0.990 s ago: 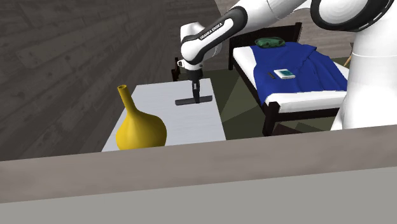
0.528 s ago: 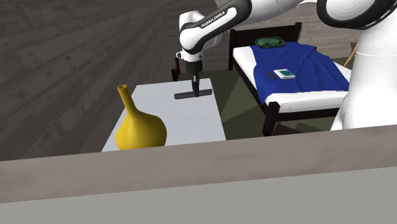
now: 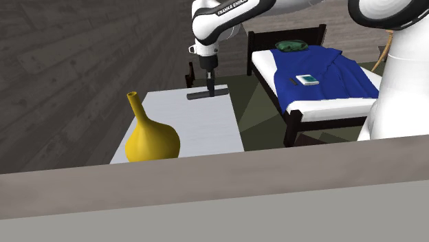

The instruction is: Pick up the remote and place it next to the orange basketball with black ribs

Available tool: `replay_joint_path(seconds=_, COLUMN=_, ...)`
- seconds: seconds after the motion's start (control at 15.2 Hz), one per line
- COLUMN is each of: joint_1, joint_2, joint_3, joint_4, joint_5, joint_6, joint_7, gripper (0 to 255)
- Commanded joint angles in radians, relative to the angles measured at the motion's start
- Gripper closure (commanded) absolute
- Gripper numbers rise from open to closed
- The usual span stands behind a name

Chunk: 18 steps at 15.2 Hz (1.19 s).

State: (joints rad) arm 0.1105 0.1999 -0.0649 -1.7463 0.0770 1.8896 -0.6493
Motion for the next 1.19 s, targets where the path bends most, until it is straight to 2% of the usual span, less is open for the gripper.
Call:
replay_joint_path(seconds=0.0, joint_1=0.001, joint_2=-0.007, joint_3=0.000, joint_4=0.020, joint_5=-0.001, joint_6=-0.027, joint_7=0.003, gripper=255)
replay_joint_path(seconds=1.12, joint_1=-0.002, joint_2=-0.014, joint_3=-0.001, joint_4=0.239, joint_5=-0.005, joint_6=-0.253, joint_7=0.016, gripper=255)
